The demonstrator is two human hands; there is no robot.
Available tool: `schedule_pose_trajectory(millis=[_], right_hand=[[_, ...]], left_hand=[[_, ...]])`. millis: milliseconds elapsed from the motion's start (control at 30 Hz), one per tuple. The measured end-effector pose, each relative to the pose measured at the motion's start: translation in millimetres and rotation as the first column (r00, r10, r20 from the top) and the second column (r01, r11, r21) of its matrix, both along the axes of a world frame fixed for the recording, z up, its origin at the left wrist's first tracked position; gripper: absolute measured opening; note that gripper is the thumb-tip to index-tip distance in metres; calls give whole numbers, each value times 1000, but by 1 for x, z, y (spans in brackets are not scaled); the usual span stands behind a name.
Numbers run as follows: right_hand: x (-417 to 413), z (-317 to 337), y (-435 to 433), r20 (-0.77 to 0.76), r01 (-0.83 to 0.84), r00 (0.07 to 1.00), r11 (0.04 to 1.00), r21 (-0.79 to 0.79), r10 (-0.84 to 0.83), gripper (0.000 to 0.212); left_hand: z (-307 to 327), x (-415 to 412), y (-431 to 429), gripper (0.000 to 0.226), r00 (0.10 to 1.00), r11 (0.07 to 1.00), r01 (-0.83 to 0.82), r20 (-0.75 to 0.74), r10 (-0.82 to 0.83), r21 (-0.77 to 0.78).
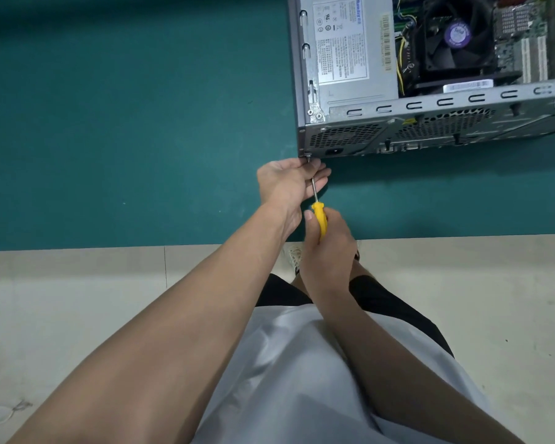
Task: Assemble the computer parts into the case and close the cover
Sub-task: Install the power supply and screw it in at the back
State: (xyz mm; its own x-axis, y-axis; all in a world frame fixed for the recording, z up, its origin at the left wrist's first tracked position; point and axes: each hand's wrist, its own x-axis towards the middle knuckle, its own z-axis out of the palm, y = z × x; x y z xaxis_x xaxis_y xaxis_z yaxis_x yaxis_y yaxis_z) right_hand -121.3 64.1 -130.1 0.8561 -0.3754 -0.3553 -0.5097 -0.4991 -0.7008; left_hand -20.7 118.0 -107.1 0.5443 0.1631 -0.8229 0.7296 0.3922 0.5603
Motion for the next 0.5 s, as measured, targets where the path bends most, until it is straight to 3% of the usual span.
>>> schedule_pose_trajectory(millis=[67, 133, 167, 200, 233, 300, 333, 367, 400, 433, 467, 500], right_hand=[[3, -2, 2, 17, 15, 1000, 1000, -3, -15, 22], [8, -5, 1, -61, 149, 989, 938, 313, -136, 28], [11, -4, -1, -147, 266, 964, 790, 553, -221, 29], [13, -3, -4, -279, 379, 924, 540, 751, -260, 28], [13, -2, -7, -420, 468, 879, 242, 850, -227, 25], [12, 0, -13, -601, 565, 796, -274, 778, -66, 22], [12, -1, -16, -642, 577, 766, -426, 697, -12, 23], [12, -2, -18, -663, 582, 749, -492, 648, 12, 24], [14, 0, -18, -671, 593, 741, -479, 648, 11, 23], [16, 1, -16, -666, 606, 746, -383, 697, -32, 22], [17, 3, -14, -626, 605, 771, -171, 777, -115, 21], [16, 5, -11, -520, 553, 830, 172, 815, -203, 21]], left_hand=[[0, 0, -1, 3, 1000, 1000, 17, 2, -17, 7], [1, 2, 0, 3, 999, 999, 40, 3, -40, 2], [1, 3, 1, 4, 999, 999, 46, 0, -46, -6], [1, 3, 3, 5, 999, 999, 47, -6, -47, -13], [1, 3, 5, 6, 999, 999, 46, -11, -46, -17], [1, 2, 6, 5, 999, 999, 42, -15, -42, -28], [1, 2, 5, 4, 999, 999, 39, -14, -39, -32], [2, 1, 4, 4, 999, 999, 34, -13, -35, -32], [2, 2, 3, 5, 999, 999, 31, -12, -31, -25], [3, 3, 3, 8, 1000, 1000, 27, -12, -27, -11], [2, 4, 2, 10, 1000, 1000, 21, -12, -21, 6], [2, 3, 2, 11, 1000, 1000, 13, -14, -13, 17]])
